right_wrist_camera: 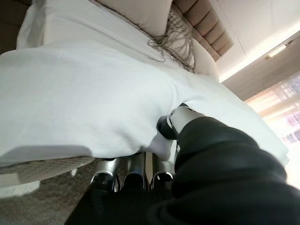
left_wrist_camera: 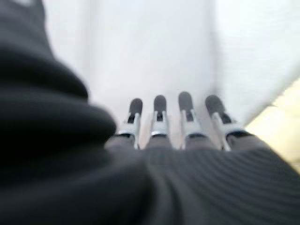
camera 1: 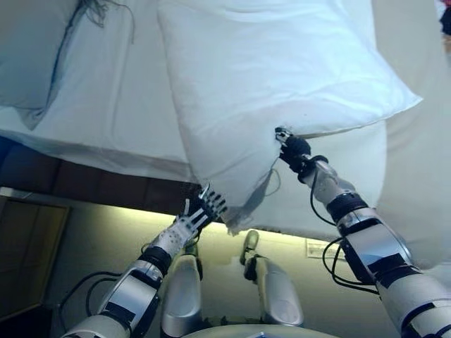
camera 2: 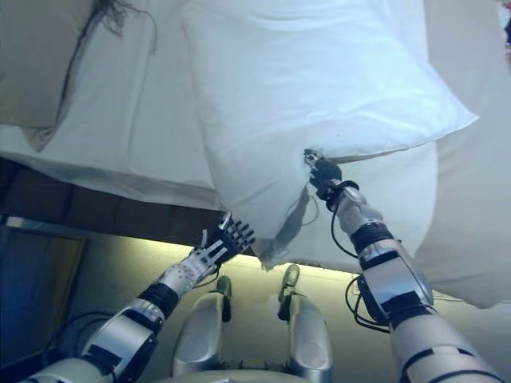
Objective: Make the bed neatly
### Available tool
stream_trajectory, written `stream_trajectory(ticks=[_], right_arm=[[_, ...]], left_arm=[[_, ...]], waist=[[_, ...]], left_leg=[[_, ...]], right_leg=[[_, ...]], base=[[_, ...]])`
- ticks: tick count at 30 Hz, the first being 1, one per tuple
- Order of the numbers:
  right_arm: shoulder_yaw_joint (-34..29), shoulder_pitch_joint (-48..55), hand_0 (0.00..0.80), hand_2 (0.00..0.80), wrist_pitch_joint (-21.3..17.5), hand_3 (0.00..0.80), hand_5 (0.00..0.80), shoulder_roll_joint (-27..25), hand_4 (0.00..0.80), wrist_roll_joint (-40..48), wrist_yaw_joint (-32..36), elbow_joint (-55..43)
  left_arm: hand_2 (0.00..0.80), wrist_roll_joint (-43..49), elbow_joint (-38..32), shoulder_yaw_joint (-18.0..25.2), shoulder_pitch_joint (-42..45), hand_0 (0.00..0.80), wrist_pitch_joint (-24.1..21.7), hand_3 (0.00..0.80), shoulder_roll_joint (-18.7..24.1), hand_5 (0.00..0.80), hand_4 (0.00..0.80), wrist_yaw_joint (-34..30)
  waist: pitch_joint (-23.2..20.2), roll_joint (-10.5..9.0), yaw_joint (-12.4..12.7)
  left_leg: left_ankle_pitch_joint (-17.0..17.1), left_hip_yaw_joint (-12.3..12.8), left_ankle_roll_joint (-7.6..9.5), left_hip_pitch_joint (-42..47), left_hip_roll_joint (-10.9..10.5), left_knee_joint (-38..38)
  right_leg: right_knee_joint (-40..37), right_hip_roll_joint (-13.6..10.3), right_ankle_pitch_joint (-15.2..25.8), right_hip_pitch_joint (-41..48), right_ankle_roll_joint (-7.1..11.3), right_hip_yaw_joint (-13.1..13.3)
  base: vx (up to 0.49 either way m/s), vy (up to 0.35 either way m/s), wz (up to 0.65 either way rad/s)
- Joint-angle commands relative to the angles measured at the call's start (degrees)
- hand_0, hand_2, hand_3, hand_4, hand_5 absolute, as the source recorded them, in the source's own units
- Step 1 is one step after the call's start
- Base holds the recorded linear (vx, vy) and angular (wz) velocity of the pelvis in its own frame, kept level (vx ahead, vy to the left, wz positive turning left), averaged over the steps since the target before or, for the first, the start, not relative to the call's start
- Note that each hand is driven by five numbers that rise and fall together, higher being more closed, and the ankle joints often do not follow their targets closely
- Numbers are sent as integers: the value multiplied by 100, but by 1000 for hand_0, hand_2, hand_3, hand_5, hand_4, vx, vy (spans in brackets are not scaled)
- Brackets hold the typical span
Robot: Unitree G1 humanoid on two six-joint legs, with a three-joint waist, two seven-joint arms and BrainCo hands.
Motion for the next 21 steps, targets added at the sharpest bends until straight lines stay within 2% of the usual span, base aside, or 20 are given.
stream_trajectory(ticks=[1, 2, 3, 4, 8, 12, 16, 21], right_arm=[[-26, -831, 800, 800, -416, 800, 800, 153, 800, 364, 172, -653], [-19, -849, 800, 800, -417, 800, 800, 171, 800, 372, 154, -661], [-6, -871, 800, 800, -414, 800, 800, 203, 800, 385, 146, -657], [0, -891, 800, 800, -421, 800, 800, 227, 800, 391, 137, -664], [3, -905, 800, 800, -421, 800, 800, 377, 800, 382, 85, -728], [56, -932, 800, 800, -438, 800, 800, 482, 800, 378, 131, -747], [155, -922, 800, 800, -535, 800, 800, 601, 800, 407, 43, -906], [252, -791, 800, 800, -700, 800, 800, 733, 800, 521, -157, -1337]], left_arm=[[0, -498, 227, -112, -233, 0, 543, 0, -455, 0, 0, 446], [0, -499, 301, -97, -243, 0, 622, 0, -482, 0, 0, 511], [0, -502, 427, -89, -241, 0, 768, 0, -532, 0, 0, 620], [0, -498, 532, -88, -242, 0, 879, 0, -580, 0, 0, 686], [0, -356, 825, -47, -174, 0, 1327, 0, -759, 0, 0, 723], [0, -524, 845, -245, -139, 0, 1433, 0, -911, 0, 0, 433], [0, -1333, 379, -508, -232, 0, 1062, 0, -1027, 0, 0, -13], [0, -2413, -566, -764, -619, 0, 177, 0, -1162, 0, 0, -163]], waist=[[85, -133, 63], [93, -150, 64], [85, -151, 76], [120, -193, 72], [151, -246, 75], [182, -253, 56], [226, -263, 1], [253, -312, -121]], left_leg=[[558, -8, 130, -215, -31, -317], [556, -11, 129, -216, -31, -322], [386, -67, 84, -156, -6, -302], [553, -23, 121, -217, -27, -338], [556, -18, 96, -197, -14, -384], [586, -20, 61, -193, 5, -422], [600, 5, 37, -193, 26, -441], [597, 33, 10, -177, 58, -454]], right_leg=[[78, -108, -343, 420, 428, 25], [60, -104, -341, 428, 427, 23], [72, -61, -463, 488, 475, 64], [23, -93, -335, 445, 422, 14], [-53, -71, -333, 495, 411, 1], [-92, -55, -318, 501, 401, 23], [-86, -23, -303, 461, 388, 78], [-84, 40, -291, 435, 371, 149]], base=[[-106, -94, -7], [-21, -87, -1], [-21, -88, 0], [-22, -105, 3], [-33, -83, 2], [-17, -62, 0], [-36, -42, -3], [-16, -37, -6]])
